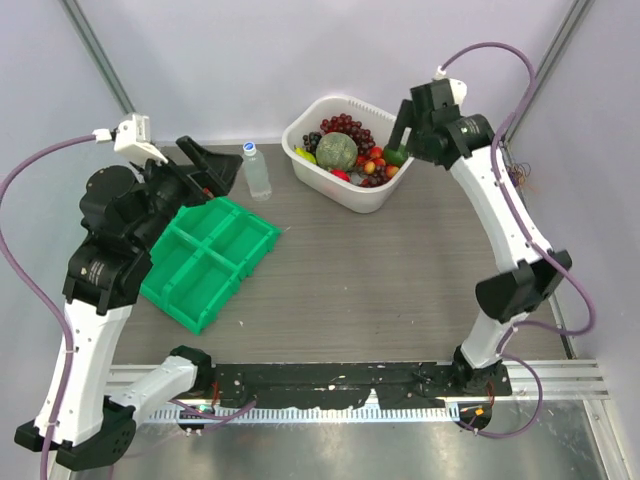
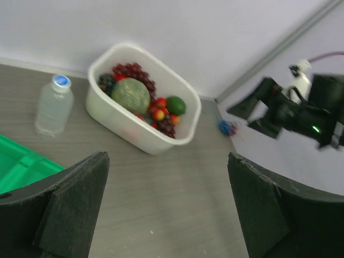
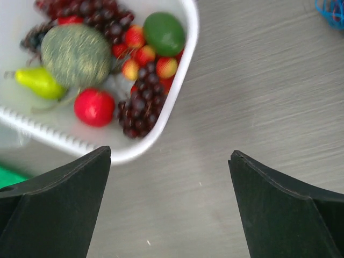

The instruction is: Untangle the cables

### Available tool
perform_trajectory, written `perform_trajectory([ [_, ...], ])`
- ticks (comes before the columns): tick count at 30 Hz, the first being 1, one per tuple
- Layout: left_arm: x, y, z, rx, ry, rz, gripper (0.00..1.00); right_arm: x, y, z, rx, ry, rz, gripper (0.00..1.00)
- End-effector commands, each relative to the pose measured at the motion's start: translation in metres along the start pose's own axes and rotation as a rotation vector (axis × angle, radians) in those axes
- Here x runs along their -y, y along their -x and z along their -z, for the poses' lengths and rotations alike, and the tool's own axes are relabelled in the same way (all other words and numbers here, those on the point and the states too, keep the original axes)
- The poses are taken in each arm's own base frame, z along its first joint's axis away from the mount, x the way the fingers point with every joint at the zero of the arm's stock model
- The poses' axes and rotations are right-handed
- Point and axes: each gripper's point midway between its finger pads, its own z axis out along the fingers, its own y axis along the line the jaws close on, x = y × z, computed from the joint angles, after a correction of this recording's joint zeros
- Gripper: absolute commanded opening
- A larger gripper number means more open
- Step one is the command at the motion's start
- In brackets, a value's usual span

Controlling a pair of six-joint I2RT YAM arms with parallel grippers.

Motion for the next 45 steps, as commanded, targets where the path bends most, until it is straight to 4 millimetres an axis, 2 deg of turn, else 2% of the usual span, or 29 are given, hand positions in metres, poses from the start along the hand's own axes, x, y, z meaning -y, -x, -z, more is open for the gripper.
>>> perform_trajectory([
  [1,0.017,-0.046,0.010,-0.181,-0.134,0.084,0.94,0.036,0.058,-0.048,0.099,0.044,-0.404,0.96],
  [2,0.017,-0.059,0.010,-0.220,-0.152,0.106,0.93,0.044,0.075,-0.061,0.161,0.053,-0.479,0.96],
  [3,0.017,-0.066,0.010,-0.238,-0.161,0.127,0.93,0.071,0.067,-0.082,0.157,0.000,-0.519,0.96],
  [4,0.019,-0.071,0.011,-0.253,-0.174,0.139,0.93,0.084,0.072,-0.098,0.204,-0.002,-0.587,0.96],
  [5,0.018,-0.076,0.012,-0.268,-0.182,0.141,0.92,0.121,0.075,-0.112,0.233,-0.052,-0.648,0.96],
  [6,0.018,-0.077,0.013,-0.275,-0.187,0.131,0.92,0.135,0.073,-0.129,0.272,-0.051,-0.700,0.96],
  [8,0.016,-0.079,0.017,-0.287,-0.189,0.075,0.92,0.197,0.075,-0.152,0.342,-0.098,-0.822,0.96],
  [11,0.008,-0.078,0.023,-0.286,-0.169,-0.022,0.92,0.244,0.058,-0.183,0.341,-0.202,-0.873,0.96],
  [12,0.004,-0.076,0.025,-0.276,-0.153,-0.050,0.92,0.259,0.060,-0.186,0.357,-0.217,-0.885,0.96],
  [13,0.001,-0.074,0.026,-0.267,-0.140,-0.067,0.92,0.263,0.054,-0.198,0.340,-0.233,-0.855,0.96],
  [14,-0.002,-0.073,0.027,-0.261,-0.130,-0.083,0.93,0.269,0.060,-0.200,0.373,-0.247,-0.833,0.96],
  [16,-0.003,-0.072,0.028,-0.256,-0.133,-0.106,0.93,0.283,0.053,-0.218,0.377,-0.306,-0.763,0.96],
  [17,-0.003,-0.074,0.027,-0.259,-0.133,-0.109,0.93,0.290,0.041,-0.232,0.350,-0.333,-0.741,0.96],
  [18,-0.003,-0.075,0.026,-0.264,-0.136,-0.113,0.93,0.296,0.039,-0.238,0.341,-0.350,-0.735,0.96],
  [19,-0.002,-0.075,0.027,-0.265,-0.140,-0.116,0.93,0.299,0.022,-0.253,0.290,-0.371,-0.702,0.96],
  [21,-0.002,-0.077,0.027,-0.274,-0.143,-0.124,0.93,0.304,0.011,-0.269,0.241,-0.397,-0.651,0.96],
  [24,-0.005,-0.077,0.031,-0.282,-0.132,-0.151,0.93,0.312,0.002,-0.287,0.209,-0.434,-0.600,0.96],
  [25,-0.007,-0.078,0.032,-0.287,-0.124,-0.160,0.94,0.312,0.011,-0.287,0.215,-0.429,-0.560,0.96],
  [26,-0.008,-0.077,0.034,-0.291,-0.119,-0.167,0.94,0.314,0.004,-0.298,0.191,-0.431,-0.537,0.96],
  [27,-0.009,-0.077,0.034,-0.296,-0.114,-0.175,0.94,0.313,0.015,-0.297,0.180,-0.416,-0.495,0.96],
  [28,-0.009,-0.076,0.036,-0.295,-0.113,-0.178,0.94,0.314,0.005,-0.308,0.145,-0.420,-0.466,0.96],
  [29,-0.010,-0.076,0.035,-0.300,-0.107,-0.178,0.94,0.313,0.015,-0.308,0.144,-0.411,-0.439,0.96],
  [30,-0.010,-0.076,0.035,-0.302,-0.104,-0.178,0.94,0.314,0.003,-0.317,0.108,-0.413,-0.415,0.96],
  [32,-0.009,-0.076,0.034,-0.308,-0.102,-0.170,0.94,0.315,-0.003,-0.326,0.080,-0.415,-0.395,0.96],
  [33,-0.007,-0.075,0.034,-0.311,-0.105,-0.166,0.94,0.316,0.001,-0.325,0.080,-0.416,-0.387,0.96],
  [34,-0.007,-0.075,0.033,-0.316,-0.102,-0.159,0.94,0.319,-0.008,-0.332,0.060,-0.427,-0.385,0.96],
  [35,-0.005,-0.073,0.033,-0.316,-0.105,-0.153,0.94,0.320,-0.004,-0.331,0.062,-0.441,-0.386,0.96],
  [39,-0.001,-0.068,0.034,-0.309,-0.105,-0.128,0.94,0.323,-0.022,-0.346,0.013,-0.455,-0.374,0.94],
  [45,0.001,-0.067,0.034,-0.306,-0.093,-0.079,0.93,0.324,-0.044,-0.358,-0.065,-0.461,-0.362,0.81],
])
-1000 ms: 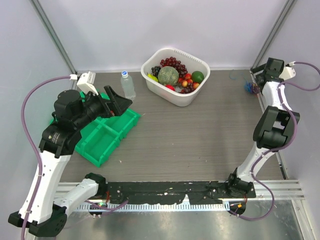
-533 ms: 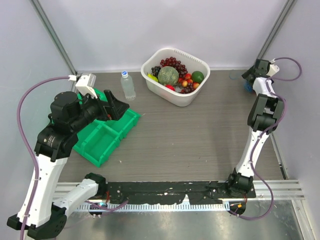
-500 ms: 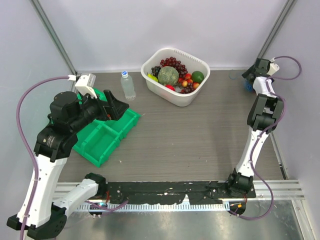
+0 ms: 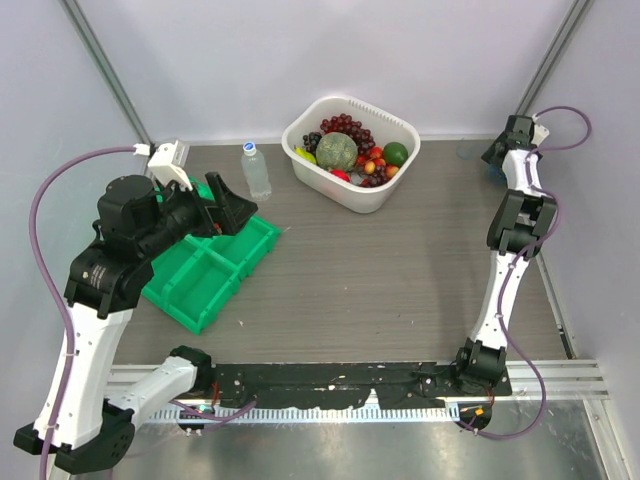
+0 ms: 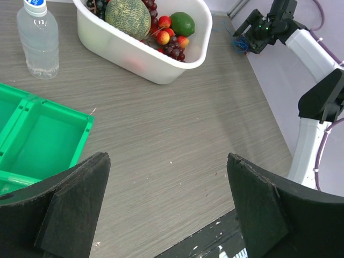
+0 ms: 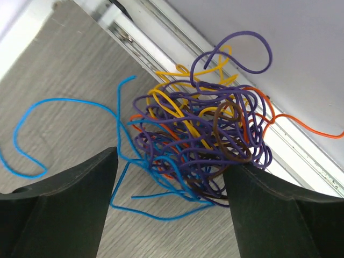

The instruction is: Untangle the cables

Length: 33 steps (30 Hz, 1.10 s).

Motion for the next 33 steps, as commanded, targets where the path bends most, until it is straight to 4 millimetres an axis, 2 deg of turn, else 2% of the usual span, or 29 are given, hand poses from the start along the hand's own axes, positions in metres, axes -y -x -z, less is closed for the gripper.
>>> perform_trajectory([
  [1,0.009,0.013,0.007,0.037,-0.018,0.037,0.93,0.007,-0.003,-0.001,-0.035,-0.027,0.044,0.80],
  [4,0.012,0.013,0.004,0.036,-0.034,0.063,0.93,0.008,-0.014,-0.002,-0.061,-0.031,0.087,0.70],
  [7,0.021,0.013,-0.003,0.026,-0.088,0.080,0.92,-0.002,-0.031,0.005,-0.096,-0.024,0.189,0.62],
  [10,0.025,0.015,-0.010,0.032,-0.108,0.107,0.92,-0.010,-0.044,0.015,-0.112,-0.033,0.285,0.50],
  [14,0.023,0.011,-0.023,0.023,-0.112,0.148,0.91,-0.018,-0.069,0.035,-0.198,-0.031,0.185,0.24],
  [15,0.024,0.010,-0.025,0.019,-0.119,0.158,0.90,-0.016,-0.075,0.045,-0.216,-0.033,0.177,0.23],
  [16,0.024,0.009,-0.028,0.015,-0.124,0.168,0.90,-0.027,-0.082,0.052,-0.220,-0.007,0.170,0.21],
  [17,0.025,0.008,-0.031,0.011,-0.129,0.175,0.89,-0.023,-0.089,0.066,-0.228,-0.005,0.177,0.21],
  [18,0.025,0.007,-0.035,0.004,-0.132,0.184,0.89,-0.032,-0.099,0.074,-0.214,0.000,0.199,0.20],
  [19,0.026,0.007,-0.037,-0.001,-0.142,0.191,0.89,-0.026,-0.107,0.090,-0.221,-0.011,0.220,0.20],
  [20,0.027,0.006,-0.039,-0.006,-0.149,0.198,0.88,-0.041,-0.115,0.104,-0.210,0.018,0.245,0.20],
  [21,0.028,0.005,-0.043,-0.015,-0.155,0.208,0.88,-0.039,-0.128,0.119,-0.227,0.027,0.280,0.19],
  [22,0.028,0.004,-0.046,-0.018,-0.158,0.218,0.88,-0.038,-0.156,0.132,-0.262,0.029,0.330,0.19],
  [23,0.027,0.001,-0.051,-0.030,-0.157,0.233,0.88,-0.039,-0.146,0.150,-0.229,0.040,0.334,0.19],
  [24,0.026,-0.001,-0.055,-0.041,-0.155,0.249,0.87,-0.039,-0.181,0.164,-0.264,0.043,0.400,0.19],
  [25,0.025,-0.003,-0.058,-0.049,-0.152,0.270,0.86,-0.041,-0.175,0.185,-0.244,0.072,0.368,0.19],
  [26,0.025,-0.007,-0.064,-0.067,-0.154,0.296,0.86,-0.032,-0.190,0.204,-0.258,0.098,0.376,0.19],
  [29,0.027,-0.022,-0.078,-0.132,-0.180,0.388,0.82,-0.014,-0.232,0.243,-0.342,0.176,0.353,0.19],
  [32,0.028,-0.039,-0.089,-0.194,-0.195,0.487,0.80,0.023,-0.260,0.286,-0.367,0.219,0.365,0.19],
  [33,0.028,-0.045,-0.093,-0.214,-0.195,0.516,0.79,0.021,-0.270,0.298,-0.394,0.279,0.359,0.19],
])
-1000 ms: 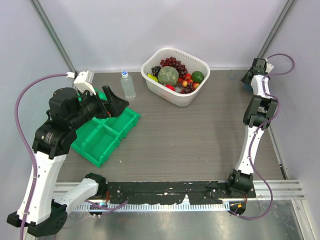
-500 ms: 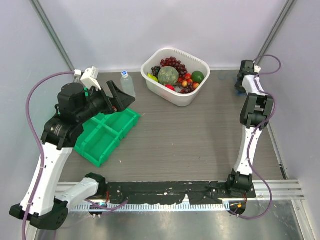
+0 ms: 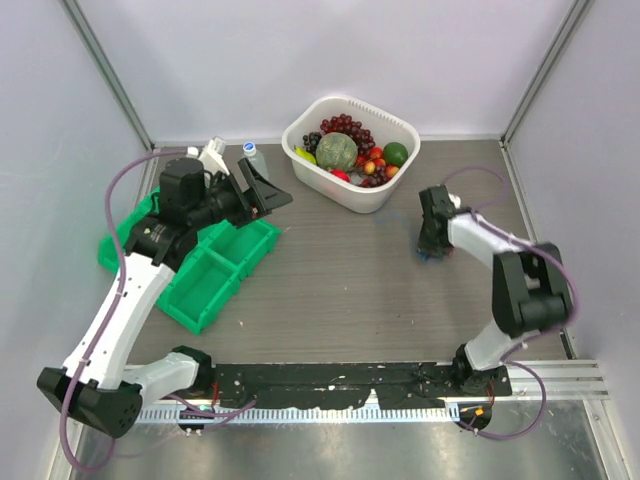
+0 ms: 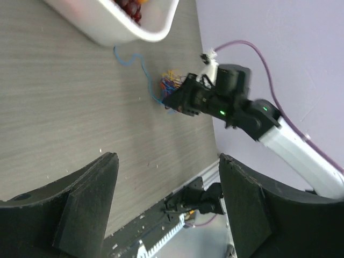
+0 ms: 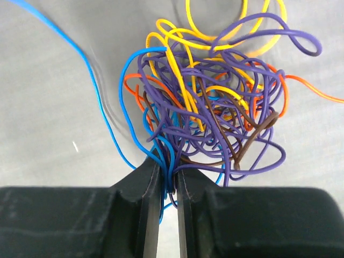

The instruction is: Untangle the cables

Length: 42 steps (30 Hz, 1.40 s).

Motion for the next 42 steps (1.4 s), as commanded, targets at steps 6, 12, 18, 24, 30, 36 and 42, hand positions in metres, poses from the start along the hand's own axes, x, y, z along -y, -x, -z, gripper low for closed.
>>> perform_trajectory([
  [6,0.001,-0.051,-0.031,-0.146,-0.024,0.125,0.74,-0.038,-0.109,0.090,-0.060,0.506,0.004,0.22],
  [12,-0.013,-0.120,-0.047,-0.263,0.076,0.036,0.68,-0.062,-0.133,0.119,-0.038,0.672,0.077,0.23],
  [18,-0.050,-0.191,-0.058,-0.370,0.205,-0.108,0.69,-0.081,-0.140,0.127,-0.109,0.780,0.130,0.36],
  [24,-0.091,-0.226,-0.079,-0.536,0.345,-0.192,0.71,-0.070,-0.138,0.123,-0.171,0.662,0.170,0.52],
  [30,-0.106,-0.237,-0.121,-0.622,0.439,-0.240,0.65,-0.069,-0.127,0.127,-0.160,0.625,0.105,0.51],
  [36,-0.134,-0.263,-0.154,-0.771,0.545,-0.253,0.61,-0.071,-0.123,0.124,-0.185,0.594,0.114,0.46],
  [42,-0.143,-0.285,-0.153,-0.852,0.559,-0.233,0.42,-0.071,-0.126,0.113,-0.202,0.562,0.112,0.45],
])
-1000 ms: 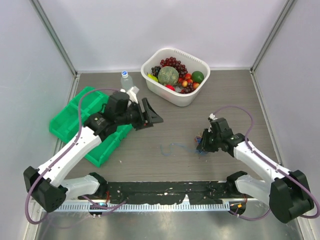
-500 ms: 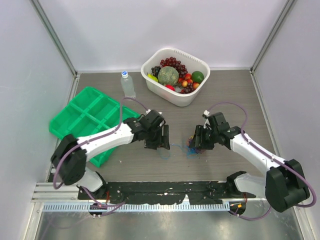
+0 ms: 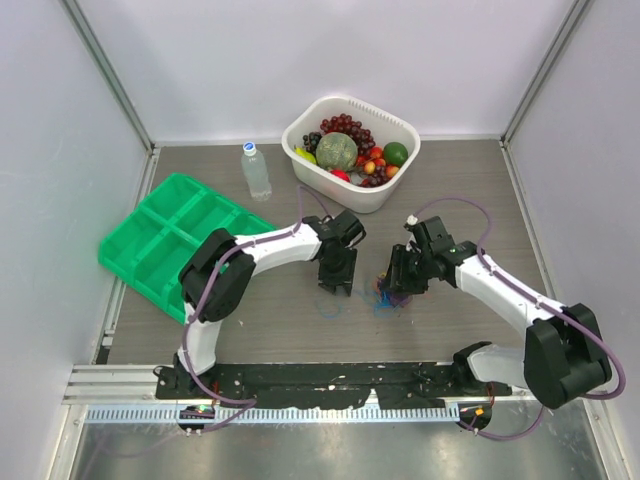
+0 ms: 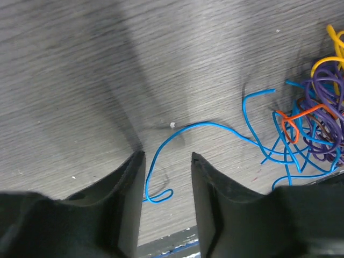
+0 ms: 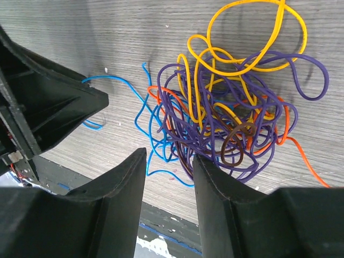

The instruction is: Untangle the cables

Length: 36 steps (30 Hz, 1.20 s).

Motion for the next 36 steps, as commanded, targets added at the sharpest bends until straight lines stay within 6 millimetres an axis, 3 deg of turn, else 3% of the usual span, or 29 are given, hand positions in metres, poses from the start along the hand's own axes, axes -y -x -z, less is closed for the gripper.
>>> perform_trajectory([
  [1,-0.003,-0.020,0.003,-0.061,0.000,-0.022,0.34,0.001,0.007,-0.003,0.014,-0.028,-0.002,0.45],
  [3,-0.004,-0.030,0.009,-0.058,-0.019,-0.030,0.17,0.006,0.003,-0.007,0.004,-0.043,-0.008,0.45],
  [5,-0.002,-0.036,0.028,-0.017,-0.040,-0.043,0.07,0.009,-0.001,-0.011,-0.006,-0.051,-0.014,0.44],
  [7,0.001,-0.039,0.050,0.025,-0.071,-0.050,0.03,0.013,-0.005,-0.017,-0.015,-0.064,-0.019,0.43],
  [10,0.017,-0.037,0.097,0.116,-0.172,-0.059,0.00,0.025,-0.004,-0.024,0.000,-0.128,-0.053,0.40],
  [13,0.030,-0.023,0.164,0.273,-0.249,-0.053,0.00,0.033,-0.002,-0.028,0.007,-0.173,-0.094,0.39],
  [16,0.044,-0.005,0.246,0.469,-0.340,-0.039,0.00,0.045,-0.001,-0.034,0.019,-0.242,-0.157,0.36],
  [17,0.051,0.002,0.282,0.548,-0.385,-0.044,0.00,0.048,-0.001,-0.035,0.024,-0.256,-0.164,0.36],
  [22,0.061,0.012,0.426,0.860,-0.534,-0.088,0.00,0.069,0.007,-0.029,0.100,-0.380,-0.211,0.35],
  [24,0.066,0.011,0.470,0.946,-0.591,-0.112,0.00,0.073,0.010,-0.024,0.128,-0.409,-0.218,0.34],
  [30,0.083,0.008,0.572,1.140,-0.756,-0.159,0.00,0.081,0.029,-0.005,0.215,-0.477,-0.210,0.33],
  [33,0.086,0.007,0.611,1.247,-0.827,-0.163,0.00,0.087,0.033,0.000,0.240,-0.490,-0.234,0.33],
  [36,0.085,0.012,0.620,1.290,-0.834,-0.145,0.00,0.081,0.031,0.001,0.204,-0.450,-0.198,0.36],
])
